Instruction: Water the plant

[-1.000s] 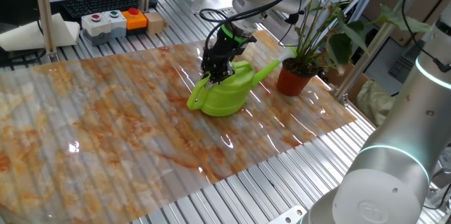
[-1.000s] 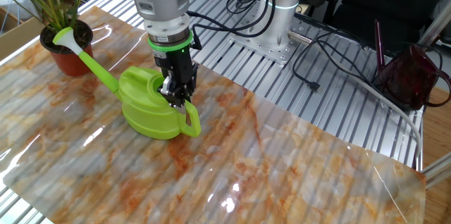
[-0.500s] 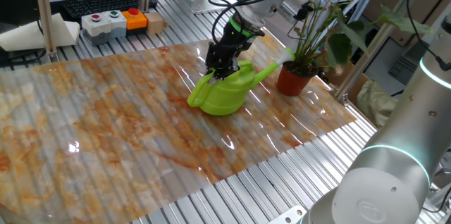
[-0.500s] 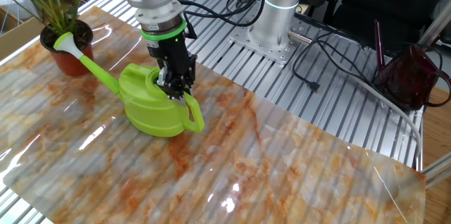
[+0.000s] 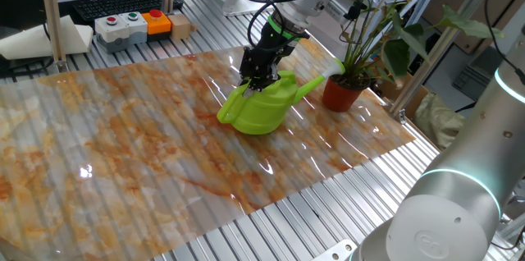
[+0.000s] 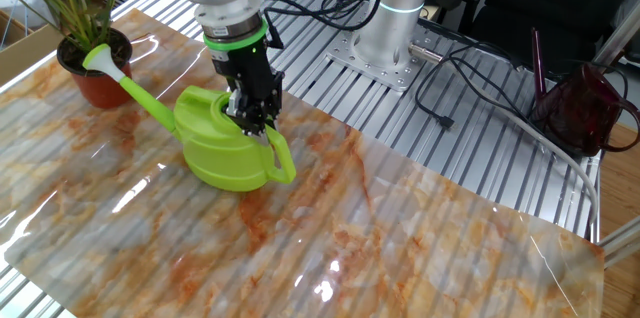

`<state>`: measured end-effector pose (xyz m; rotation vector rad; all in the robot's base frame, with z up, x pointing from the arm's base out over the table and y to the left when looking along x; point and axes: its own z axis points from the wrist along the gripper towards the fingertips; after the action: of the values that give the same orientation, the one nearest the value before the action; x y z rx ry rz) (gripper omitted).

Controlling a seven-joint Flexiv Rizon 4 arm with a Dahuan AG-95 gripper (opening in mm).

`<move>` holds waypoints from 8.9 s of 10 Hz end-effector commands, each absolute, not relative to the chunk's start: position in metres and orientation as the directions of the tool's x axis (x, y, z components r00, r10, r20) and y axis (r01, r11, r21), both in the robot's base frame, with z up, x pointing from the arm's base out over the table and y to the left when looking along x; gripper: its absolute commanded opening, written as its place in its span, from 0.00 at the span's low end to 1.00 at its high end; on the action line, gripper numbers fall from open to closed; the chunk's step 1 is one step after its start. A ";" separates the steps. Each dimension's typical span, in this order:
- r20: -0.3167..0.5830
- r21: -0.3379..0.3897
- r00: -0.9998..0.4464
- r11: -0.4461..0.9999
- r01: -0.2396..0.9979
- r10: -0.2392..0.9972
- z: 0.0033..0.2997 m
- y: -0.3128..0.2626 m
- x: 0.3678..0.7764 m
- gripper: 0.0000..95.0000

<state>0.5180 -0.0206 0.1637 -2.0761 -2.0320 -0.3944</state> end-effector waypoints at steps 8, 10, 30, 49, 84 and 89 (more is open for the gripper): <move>0.381 -0.012 0.040 -0.039 0.999 0.924 0.185 -0.017 0.511 0.00; 0.383 -0.025 0.036 -0.029 0.999 0.923 0.189 -0.017 0.508 0.00; 0.400 -0.117 0.027 0.022 0.993 0.916 0.252 -0.024 0.510 0.00; 0.426 -0.182 0.043 0.039 0.983 0.904 0.298 -0.039 0.519 0.00; 0.448 -0.221 0.028 0.080 0.972 0.894 0.322 -0.048 0.523 0.00; 0.416 -0.218 0.009 0.090 0.972 0.909 0.322 -0.048 0.523 0.00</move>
<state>0.5232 -0.0476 0.3213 -1.8457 -1.9301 -0.1799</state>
